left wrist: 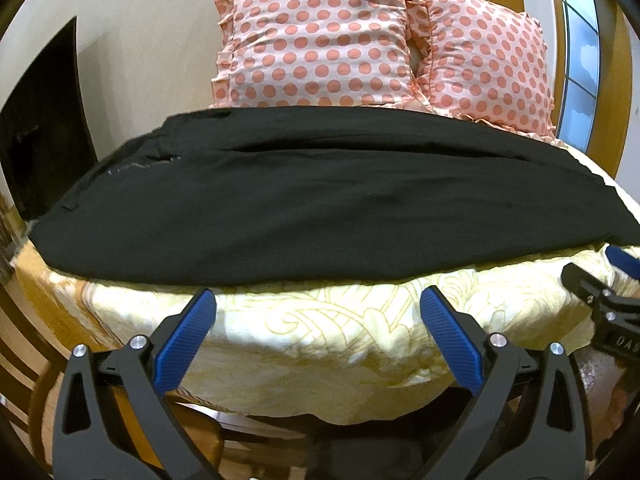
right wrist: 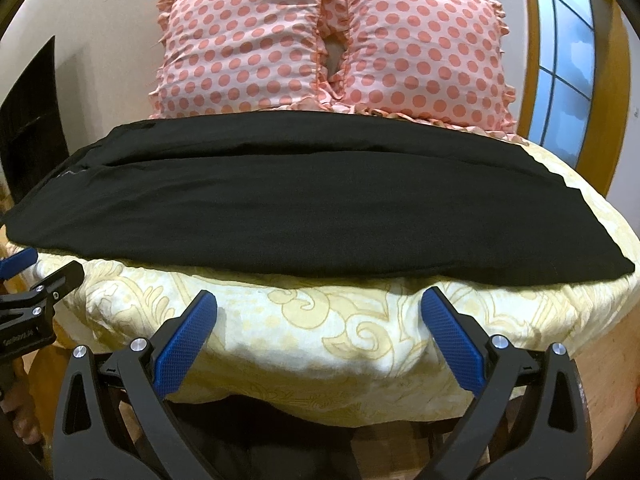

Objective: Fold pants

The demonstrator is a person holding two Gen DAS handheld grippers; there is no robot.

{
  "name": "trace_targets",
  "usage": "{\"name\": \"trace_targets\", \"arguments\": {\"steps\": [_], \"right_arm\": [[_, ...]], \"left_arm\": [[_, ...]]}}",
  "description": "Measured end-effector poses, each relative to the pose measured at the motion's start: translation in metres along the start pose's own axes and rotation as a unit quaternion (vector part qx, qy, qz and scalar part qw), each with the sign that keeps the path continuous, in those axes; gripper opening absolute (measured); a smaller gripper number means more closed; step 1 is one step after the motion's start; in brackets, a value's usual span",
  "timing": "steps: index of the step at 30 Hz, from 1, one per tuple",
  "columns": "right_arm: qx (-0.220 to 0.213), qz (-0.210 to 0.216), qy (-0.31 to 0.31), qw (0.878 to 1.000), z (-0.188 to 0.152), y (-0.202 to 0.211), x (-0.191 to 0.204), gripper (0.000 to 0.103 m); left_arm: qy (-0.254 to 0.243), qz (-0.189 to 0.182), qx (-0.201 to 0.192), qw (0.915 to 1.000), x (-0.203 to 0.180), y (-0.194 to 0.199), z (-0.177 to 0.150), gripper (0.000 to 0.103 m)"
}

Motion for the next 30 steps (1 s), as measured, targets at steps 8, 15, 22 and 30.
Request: {"name": "trace_targets", "arguments": {"steps": [8,15,22,30], "right_arm": [[-0.050,-0.037,-0.052,0.997,0.081,0.005,-0.078,0.102],[0.012,-0.174,-0.177,0.969,0.156,-0.088,-0.208,0.102],[0.121,-0.286,-0.248,0.918,0.172,-0.221,-0.305,0.076],[0.175,-0.345,-0.342,0.857,0.151,-0.291,-0.351,0.066]], "left_arm": [[-0.011,0.022,-0.086,0.9960,0.018,0.016,0.066,0.101],[0.035,0.053,-0.069,0.9956,0.040,-0.042,0.115,0.101],[0.036,0.065,-0.063,0.9953,0.040,-0.091,0.139,0.101],[0.040,0.047,-0.036,0.9974,0.043,-0.127,0.130,0.101]]}}
Point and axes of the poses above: each gripper's, at about its wrist camera, not at the fingertips, and y roughly against the way its jaws point, x to its left, z to its top, the point moved 5 cm from there along -y, roughly the way its jaws point, and after that the axes turned 10 degrees about -x, right-handed, at the moved point
